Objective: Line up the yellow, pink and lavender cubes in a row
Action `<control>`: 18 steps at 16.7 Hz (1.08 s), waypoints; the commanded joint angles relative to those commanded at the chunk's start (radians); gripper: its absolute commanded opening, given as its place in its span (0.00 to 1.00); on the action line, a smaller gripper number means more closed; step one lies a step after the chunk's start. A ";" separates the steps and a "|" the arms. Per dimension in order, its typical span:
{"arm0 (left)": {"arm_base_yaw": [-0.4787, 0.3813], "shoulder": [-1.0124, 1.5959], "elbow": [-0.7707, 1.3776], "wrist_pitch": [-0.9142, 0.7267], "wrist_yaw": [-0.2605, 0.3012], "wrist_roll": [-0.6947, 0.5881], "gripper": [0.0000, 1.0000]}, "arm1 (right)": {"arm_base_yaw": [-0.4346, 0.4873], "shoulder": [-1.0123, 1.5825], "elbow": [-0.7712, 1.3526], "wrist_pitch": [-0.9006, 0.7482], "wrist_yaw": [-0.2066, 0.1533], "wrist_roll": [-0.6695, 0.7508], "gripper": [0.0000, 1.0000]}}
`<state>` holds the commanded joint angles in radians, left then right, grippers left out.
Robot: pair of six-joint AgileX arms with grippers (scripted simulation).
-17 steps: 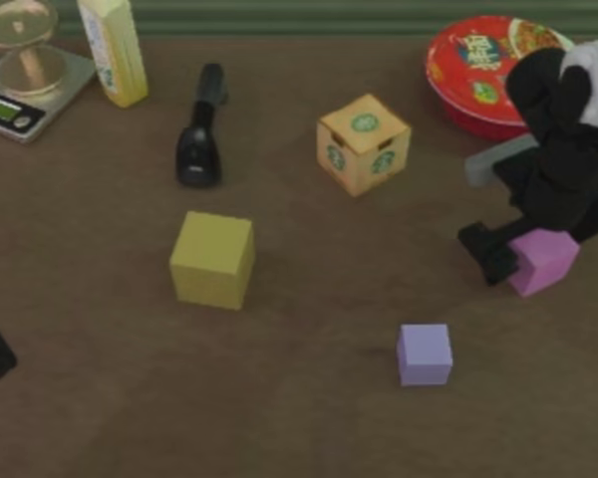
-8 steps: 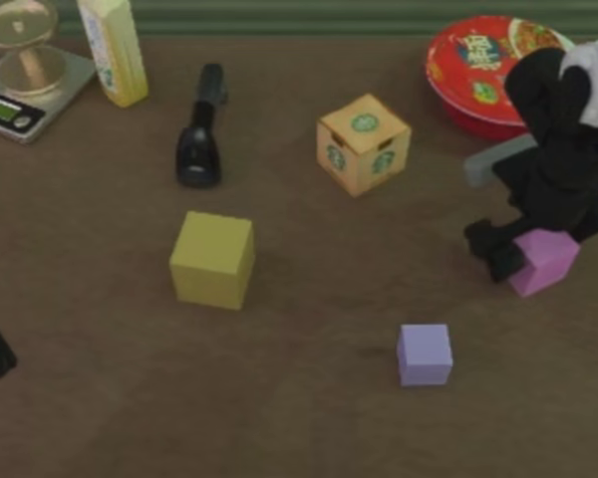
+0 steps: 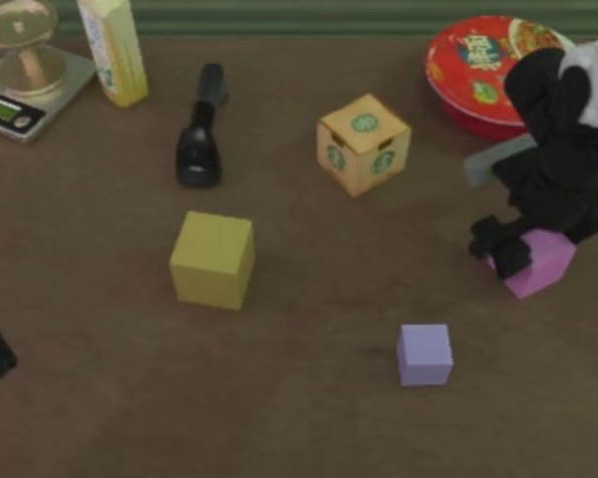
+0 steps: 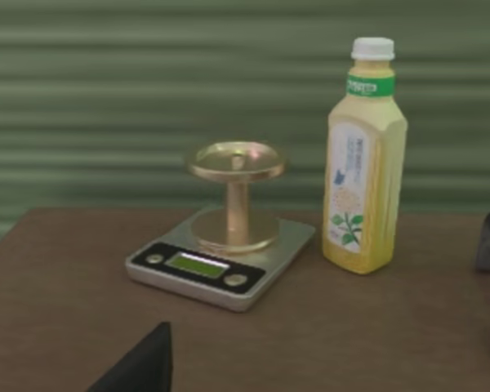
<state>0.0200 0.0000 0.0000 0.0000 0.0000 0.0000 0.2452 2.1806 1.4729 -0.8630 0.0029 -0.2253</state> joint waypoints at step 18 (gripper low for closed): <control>0.000 0.000 0.000 0.000 0.000 0.000 1.00 | 0.007 -0.107 0.163 -0.251 -0.005 0.001 0.00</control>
<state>0.0200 0.0000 0.0000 0.0000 0.0000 0.0000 0.2522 2.0741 1.6360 -1.1142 -0.0022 -0.2243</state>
